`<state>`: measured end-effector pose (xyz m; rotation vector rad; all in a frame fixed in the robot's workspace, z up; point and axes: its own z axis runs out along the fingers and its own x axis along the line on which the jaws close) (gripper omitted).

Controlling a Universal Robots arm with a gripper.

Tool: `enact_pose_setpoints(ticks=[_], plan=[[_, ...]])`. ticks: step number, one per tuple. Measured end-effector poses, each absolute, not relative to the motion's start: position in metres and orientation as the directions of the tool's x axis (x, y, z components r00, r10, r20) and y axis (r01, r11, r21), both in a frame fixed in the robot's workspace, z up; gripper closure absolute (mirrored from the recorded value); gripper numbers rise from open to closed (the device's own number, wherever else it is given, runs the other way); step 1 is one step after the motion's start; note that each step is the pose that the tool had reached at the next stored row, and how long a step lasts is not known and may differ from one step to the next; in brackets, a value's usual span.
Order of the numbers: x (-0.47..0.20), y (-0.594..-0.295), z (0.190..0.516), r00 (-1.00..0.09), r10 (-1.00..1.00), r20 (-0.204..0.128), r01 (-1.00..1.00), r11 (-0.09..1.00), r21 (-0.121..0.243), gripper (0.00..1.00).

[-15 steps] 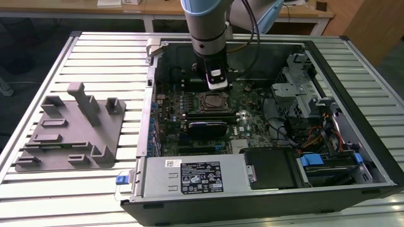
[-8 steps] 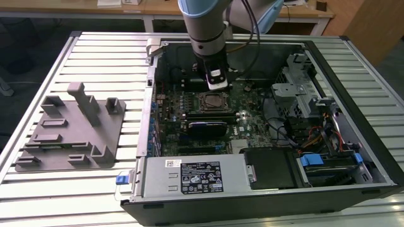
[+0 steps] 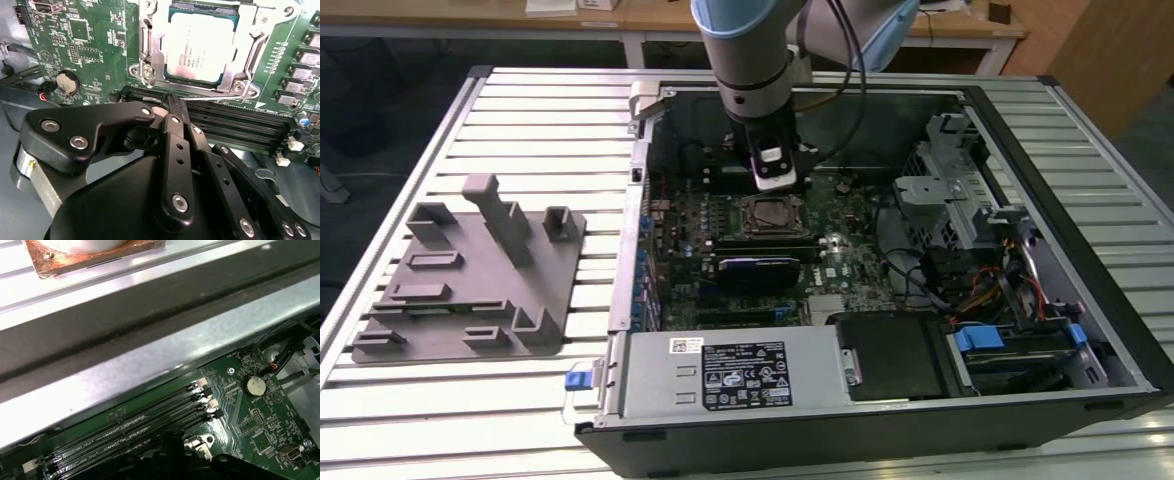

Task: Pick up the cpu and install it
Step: 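Install the first cpu locking lever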

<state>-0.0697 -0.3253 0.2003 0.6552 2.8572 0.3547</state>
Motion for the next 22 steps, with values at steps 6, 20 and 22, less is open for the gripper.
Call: enact_pose_setpoints(ticks=[6,20,22], plan=[[-0.0702,-0.3242,0.1991,-0.886,0.445,-0.129,0.400,0.875,0.272,0.89],[-0.0707,-0.3240,0.1977,-0.903,0.410,-0.129,0.365,0.890,0.272,0.89],[-0.0707,-0.3241,0.1977,-0.903,0.410,-0.129,0.365,0.890,0.272,0.89]])
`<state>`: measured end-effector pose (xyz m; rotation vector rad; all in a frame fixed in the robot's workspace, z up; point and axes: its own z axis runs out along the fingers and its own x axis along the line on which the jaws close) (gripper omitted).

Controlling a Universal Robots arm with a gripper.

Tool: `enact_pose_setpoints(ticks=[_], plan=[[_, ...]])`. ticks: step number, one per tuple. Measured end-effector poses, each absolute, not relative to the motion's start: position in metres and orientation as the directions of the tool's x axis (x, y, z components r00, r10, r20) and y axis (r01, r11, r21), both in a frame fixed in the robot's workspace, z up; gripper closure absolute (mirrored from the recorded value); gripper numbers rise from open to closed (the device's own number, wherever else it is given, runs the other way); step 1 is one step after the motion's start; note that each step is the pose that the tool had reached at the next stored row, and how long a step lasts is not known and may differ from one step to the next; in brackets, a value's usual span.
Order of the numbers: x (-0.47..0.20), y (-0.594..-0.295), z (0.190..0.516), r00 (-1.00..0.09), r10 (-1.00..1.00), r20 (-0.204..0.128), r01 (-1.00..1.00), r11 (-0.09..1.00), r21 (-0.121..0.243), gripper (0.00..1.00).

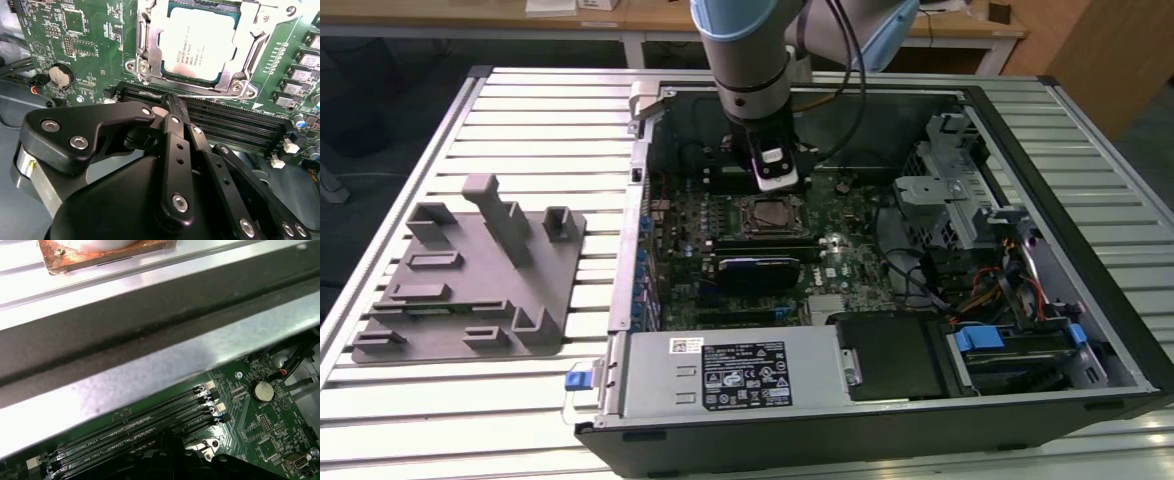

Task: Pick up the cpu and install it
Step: 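Install the first cpu locking lever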

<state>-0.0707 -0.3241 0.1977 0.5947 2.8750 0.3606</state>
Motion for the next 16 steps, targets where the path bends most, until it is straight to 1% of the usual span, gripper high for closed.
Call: enact_pose_setpoints(ticks=[9,16], plan=[[-0.0706,-0.3241,0.1955,-0.903,0.406,-0.142,0.365,0.897,0.249,0.89],[-0.0707,-0.3241,0.1933,-0.902,0.404,-0.149,0.364,0.900,0.239,0.89]])
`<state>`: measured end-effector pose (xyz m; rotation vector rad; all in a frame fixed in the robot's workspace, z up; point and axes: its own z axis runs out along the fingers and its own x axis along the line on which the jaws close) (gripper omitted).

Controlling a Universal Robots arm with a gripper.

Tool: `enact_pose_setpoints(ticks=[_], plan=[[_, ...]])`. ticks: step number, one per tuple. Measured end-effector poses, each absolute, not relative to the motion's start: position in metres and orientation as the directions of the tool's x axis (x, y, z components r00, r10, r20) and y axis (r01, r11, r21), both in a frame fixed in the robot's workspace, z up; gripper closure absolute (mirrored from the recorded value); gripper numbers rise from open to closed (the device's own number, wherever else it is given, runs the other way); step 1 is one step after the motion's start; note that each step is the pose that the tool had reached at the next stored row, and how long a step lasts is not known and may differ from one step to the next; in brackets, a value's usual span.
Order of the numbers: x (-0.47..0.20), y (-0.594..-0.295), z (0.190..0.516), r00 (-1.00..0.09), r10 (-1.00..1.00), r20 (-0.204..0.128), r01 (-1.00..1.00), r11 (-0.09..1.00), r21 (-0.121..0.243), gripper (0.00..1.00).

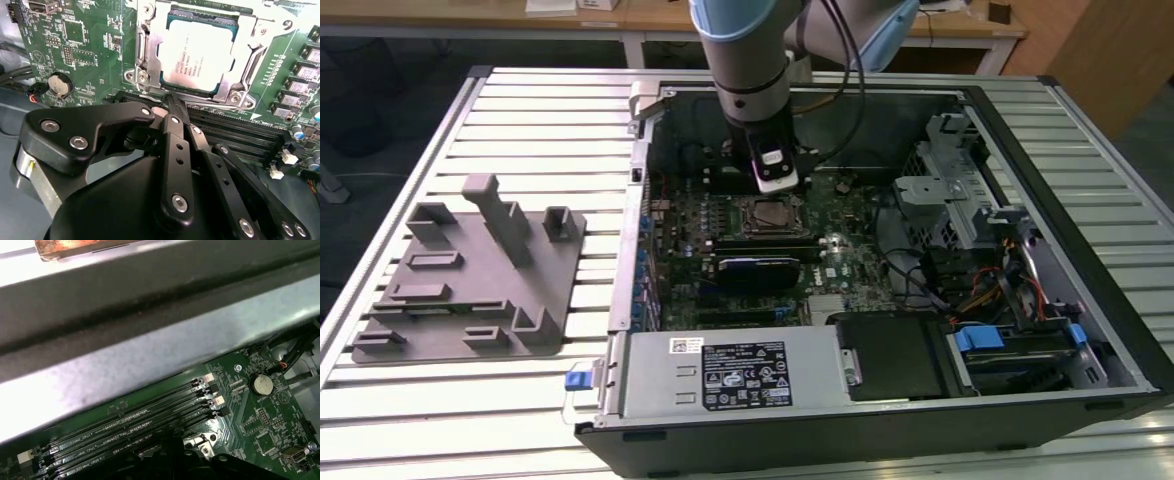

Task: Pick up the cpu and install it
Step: 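Install the first cpu locking lever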

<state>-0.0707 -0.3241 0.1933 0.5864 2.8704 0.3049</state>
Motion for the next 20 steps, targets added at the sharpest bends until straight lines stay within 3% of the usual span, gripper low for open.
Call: enact_pose_setpoints(ticks=[20], plan=[[-0.0707,-0.3241,0.1991,-0.902,0.403,-0.156,0.363,0.902,0.232,0.89]])
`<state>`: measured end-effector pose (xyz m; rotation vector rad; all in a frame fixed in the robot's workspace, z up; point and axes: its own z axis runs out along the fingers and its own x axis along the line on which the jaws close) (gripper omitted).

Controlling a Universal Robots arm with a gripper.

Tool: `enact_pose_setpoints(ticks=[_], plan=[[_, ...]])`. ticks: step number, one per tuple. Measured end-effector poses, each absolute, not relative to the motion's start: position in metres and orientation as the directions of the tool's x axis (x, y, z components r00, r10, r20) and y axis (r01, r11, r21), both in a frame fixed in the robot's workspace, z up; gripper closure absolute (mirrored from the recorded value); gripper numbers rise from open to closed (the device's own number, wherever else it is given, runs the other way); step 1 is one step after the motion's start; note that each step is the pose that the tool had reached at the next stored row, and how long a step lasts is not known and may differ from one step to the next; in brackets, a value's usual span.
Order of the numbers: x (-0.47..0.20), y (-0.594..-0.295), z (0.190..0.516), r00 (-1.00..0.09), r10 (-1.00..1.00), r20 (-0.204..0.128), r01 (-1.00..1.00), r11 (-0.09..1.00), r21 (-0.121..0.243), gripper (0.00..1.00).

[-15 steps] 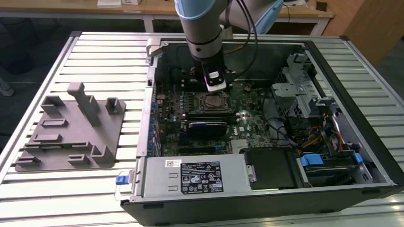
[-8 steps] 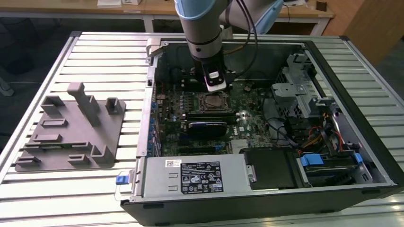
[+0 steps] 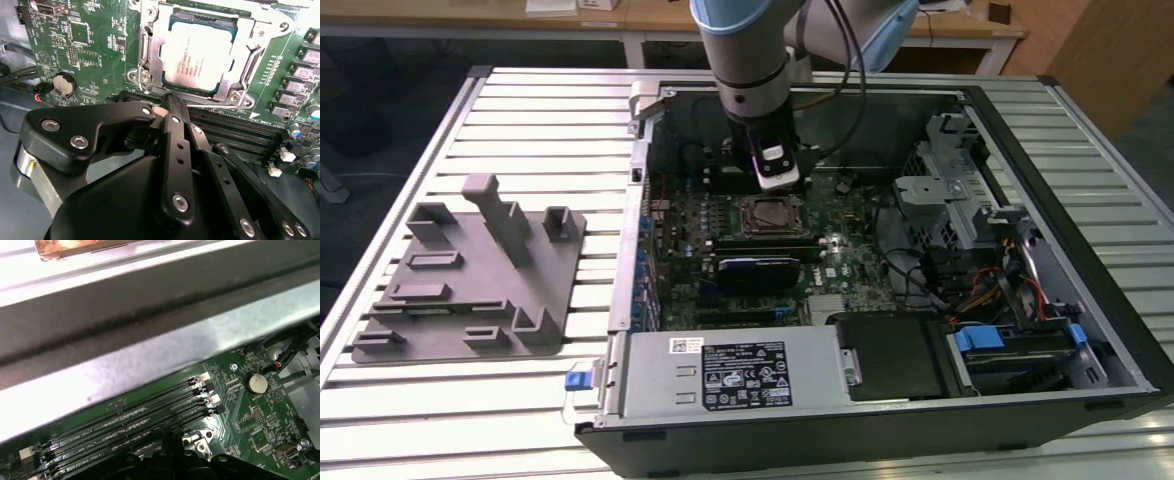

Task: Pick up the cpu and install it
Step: 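Install the first cpu locking lever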

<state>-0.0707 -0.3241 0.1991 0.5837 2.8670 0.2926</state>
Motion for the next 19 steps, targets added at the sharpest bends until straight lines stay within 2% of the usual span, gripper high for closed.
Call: enact_pose_setpoints(ticks=[8,19], plan=[[-0.0709,-0.3233,0.1992,-0.902,0.408,-0.141,0.363,0.893,0.264,0.89],[-0.0713,-0.3231,0.1964,-0.906,0.399,-0.141,0.354,0.897,0.264,0.89]])
